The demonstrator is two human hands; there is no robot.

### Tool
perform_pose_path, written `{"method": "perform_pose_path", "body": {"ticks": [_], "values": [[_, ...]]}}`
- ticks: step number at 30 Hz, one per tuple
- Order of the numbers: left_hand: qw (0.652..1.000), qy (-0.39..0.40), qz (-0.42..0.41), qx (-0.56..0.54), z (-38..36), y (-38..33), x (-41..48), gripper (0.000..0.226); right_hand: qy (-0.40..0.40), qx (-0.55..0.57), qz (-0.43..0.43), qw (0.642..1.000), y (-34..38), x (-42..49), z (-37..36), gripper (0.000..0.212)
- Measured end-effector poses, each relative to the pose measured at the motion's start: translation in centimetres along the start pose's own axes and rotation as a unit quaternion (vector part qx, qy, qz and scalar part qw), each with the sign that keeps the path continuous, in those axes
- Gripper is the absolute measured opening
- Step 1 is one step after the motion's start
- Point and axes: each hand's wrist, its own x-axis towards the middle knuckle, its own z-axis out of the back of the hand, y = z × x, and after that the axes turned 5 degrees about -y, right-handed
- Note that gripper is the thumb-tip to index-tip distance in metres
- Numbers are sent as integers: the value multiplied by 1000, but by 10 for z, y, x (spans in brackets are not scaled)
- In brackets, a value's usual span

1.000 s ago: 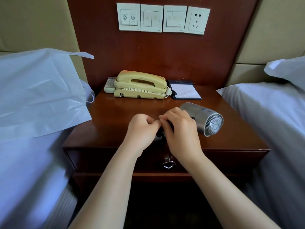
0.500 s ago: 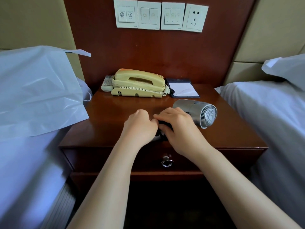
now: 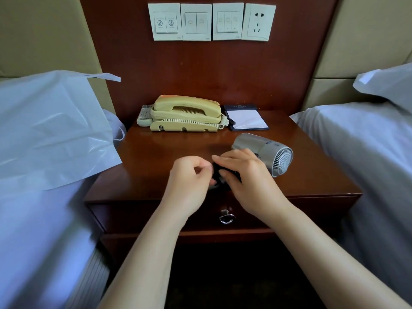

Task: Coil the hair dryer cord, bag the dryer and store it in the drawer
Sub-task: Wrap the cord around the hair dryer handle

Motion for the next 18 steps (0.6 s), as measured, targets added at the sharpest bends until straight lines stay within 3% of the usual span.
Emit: {"method": "perform_pose_path", "body": {"ticks": [3,7,11,14,18], "values": [[998,12,-49,42,-1,1,-2,27,12,25,-4,1000,-1,2,4,35],[975,4,-112,192,6,9,3,22,48,85,-34,995,-2,-2,9,38],[983,29,-104,147,15,18,3,21,68,102,-48,991,-10,-7,17,40],[977,131,-51,161,18,20,2,24,30,3,-38,999,-15,-14,14,46],[980,151,-5,130,14,23,0,12,-79,-140,-31,987,-10,-22,12,43]]}}
